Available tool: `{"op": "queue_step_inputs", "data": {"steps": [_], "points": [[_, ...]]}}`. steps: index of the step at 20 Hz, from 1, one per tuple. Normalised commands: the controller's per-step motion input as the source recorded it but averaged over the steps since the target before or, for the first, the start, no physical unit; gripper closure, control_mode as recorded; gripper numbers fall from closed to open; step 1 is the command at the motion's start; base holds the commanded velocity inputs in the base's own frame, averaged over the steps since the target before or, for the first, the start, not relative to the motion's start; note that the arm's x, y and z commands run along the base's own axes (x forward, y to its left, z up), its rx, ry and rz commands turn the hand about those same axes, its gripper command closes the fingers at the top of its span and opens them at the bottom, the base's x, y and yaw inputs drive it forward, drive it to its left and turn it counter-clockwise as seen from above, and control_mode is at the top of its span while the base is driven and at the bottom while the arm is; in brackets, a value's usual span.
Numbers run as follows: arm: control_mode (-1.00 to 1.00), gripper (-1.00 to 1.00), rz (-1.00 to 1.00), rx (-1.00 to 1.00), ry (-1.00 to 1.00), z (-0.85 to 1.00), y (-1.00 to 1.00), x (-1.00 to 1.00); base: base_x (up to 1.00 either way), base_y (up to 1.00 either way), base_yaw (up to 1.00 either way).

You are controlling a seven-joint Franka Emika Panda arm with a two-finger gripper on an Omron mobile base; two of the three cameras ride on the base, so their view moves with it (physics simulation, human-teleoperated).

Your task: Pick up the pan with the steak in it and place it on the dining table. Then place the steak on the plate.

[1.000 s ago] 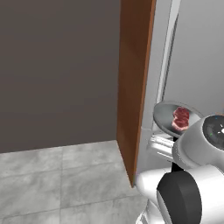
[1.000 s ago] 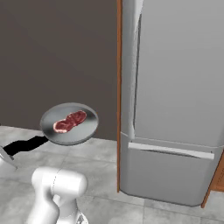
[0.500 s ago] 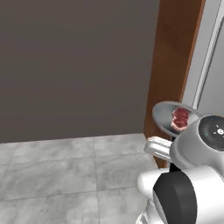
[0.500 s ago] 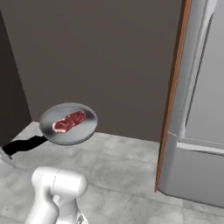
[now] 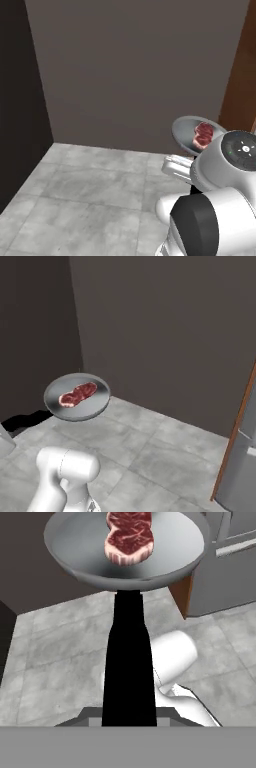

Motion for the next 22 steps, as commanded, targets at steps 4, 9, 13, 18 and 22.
{"op": "queue_step_inputs", "data": {"steps": [4, 9, 13, 18, 22], "points": [[1.00, 1.00, 0.00, 0.00, 0.00, 0.00, 0.00, 0.00, -0.05, 0.00, 0.50], [1.00, 1.00, 0.00, 0.00, 0.00, 0.00, 0.00, 0.00, -0.05, 0.00, 0.50], [1.00, 1.00, 0.00, 0.00, 0.00, 0.00, 0.00, 0.00, -0.05, 0.00, 0.50], [1.00, 1.00, 0.00, 0.00, 0.00, 0.00, 0.00, 0.00, -0.05, 0.00, 0.50], [1.00, 1.00, 0.00, 0.00, 0.00, 0.00, 0.00, 0.00, -0.05, 0.00, 0.50]]}}
